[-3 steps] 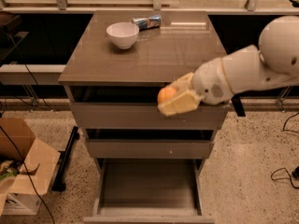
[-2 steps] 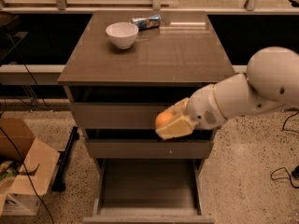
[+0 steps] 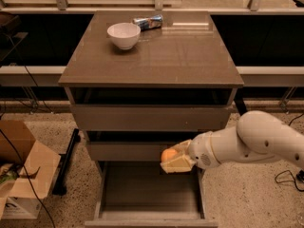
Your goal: Place orange into bottom drawer
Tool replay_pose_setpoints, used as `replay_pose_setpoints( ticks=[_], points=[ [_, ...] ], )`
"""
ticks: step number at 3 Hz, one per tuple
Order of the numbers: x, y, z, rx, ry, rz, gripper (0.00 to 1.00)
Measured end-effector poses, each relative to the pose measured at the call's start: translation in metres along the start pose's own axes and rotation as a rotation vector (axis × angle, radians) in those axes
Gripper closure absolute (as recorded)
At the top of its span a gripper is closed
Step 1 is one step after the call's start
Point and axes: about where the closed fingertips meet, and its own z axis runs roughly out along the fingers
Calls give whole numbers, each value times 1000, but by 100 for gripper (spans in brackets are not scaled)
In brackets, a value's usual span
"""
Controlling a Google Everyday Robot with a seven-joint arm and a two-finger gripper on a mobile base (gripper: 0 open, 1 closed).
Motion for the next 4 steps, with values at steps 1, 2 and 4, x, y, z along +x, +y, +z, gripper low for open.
replay_pose_setpoints(
  ticks=[1,2,4],
  points=[
    [52,-27,28,26,-43,102,100],
    [59,-32,35,26,-51,121,100],
    [70,-49,89,38,2,137,100]
  ],
)
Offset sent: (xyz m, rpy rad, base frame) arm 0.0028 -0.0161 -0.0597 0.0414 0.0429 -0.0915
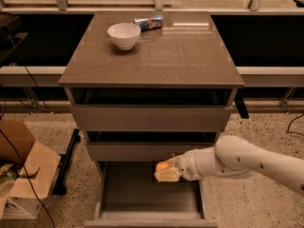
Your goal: Place orange into bottom drawer
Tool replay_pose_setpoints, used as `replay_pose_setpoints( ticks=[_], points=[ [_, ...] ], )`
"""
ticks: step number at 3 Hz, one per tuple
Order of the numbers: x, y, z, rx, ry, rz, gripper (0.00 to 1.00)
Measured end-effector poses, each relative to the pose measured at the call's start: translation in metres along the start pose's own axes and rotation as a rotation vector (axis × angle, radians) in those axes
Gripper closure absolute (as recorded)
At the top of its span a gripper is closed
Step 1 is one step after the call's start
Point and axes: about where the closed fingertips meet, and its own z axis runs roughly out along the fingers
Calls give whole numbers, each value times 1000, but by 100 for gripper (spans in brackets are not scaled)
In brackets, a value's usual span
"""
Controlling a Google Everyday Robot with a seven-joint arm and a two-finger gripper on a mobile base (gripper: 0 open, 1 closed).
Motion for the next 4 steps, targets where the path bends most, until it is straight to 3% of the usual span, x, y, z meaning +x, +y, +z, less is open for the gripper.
replay_pose_setpoints(
  ticks=[2,3,4],
  points=[
    [57,-51,77,12,-7,91,100],
    [109,-82,113,5,-25,187,100],
    [144,-99,131,7,-22,254,100]
  ],
)
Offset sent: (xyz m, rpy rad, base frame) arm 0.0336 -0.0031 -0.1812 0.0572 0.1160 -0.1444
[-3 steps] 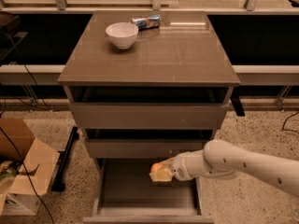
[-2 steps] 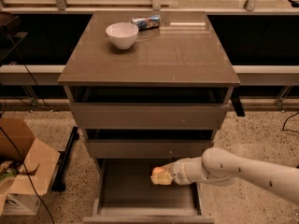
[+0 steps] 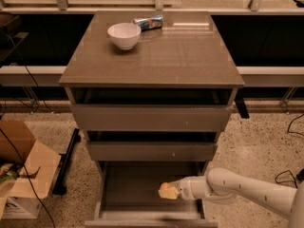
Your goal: Place orange into bottom drawer
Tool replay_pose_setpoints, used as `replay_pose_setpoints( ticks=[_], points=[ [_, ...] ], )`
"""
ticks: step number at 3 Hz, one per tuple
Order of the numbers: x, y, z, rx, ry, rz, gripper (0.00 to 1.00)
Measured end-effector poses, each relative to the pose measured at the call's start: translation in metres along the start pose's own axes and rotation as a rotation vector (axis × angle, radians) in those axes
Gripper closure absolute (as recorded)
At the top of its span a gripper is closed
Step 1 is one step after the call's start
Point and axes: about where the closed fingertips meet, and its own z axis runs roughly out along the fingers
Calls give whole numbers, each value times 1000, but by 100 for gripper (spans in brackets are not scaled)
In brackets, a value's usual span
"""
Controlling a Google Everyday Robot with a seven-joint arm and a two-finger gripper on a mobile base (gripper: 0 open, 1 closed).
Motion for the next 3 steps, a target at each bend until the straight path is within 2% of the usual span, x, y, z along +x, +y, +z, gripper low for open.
replay_pose_setpoints(
  ticks=[1,2,3],
  points=[
    [4,-3,8,0,-5,10,100],
    [8,-20,32,26,-42,28,100],
    [24,-49,85,69,-74,53,97]
  ],
)
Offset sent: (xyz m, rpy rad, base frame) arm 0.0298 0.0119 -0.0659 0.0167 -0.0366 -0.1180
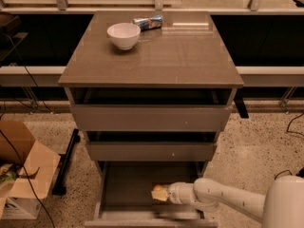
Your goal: Place orange into bottom drawer
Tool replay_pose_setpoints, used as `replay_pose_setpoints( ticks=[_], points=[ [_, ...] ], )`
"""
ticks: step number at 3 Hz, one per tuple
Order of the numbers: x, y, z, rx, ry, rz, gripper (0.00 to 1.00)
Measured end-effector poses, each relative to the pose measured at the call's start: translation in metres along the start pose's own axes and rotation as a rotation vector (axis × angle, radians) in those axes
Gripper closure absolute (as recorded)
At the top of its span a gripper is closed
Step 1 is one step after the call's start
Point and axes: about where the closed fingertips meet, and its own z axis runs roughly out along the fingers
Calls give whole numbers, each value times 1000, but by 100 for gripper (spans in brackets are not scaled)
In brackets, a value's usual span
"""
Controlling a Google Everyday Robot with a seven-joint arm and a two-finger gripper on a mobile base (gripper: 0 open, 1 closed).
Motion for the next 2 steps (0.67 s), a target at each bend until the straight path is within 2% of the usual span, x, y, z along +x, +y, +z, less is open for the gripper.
replay_pose_setpoints(
  ticks=[1,2],
  points=[
    [16,-13,30,16,-5,27,87],
    [40,-28,55,61,0,78,69]
  ],
)
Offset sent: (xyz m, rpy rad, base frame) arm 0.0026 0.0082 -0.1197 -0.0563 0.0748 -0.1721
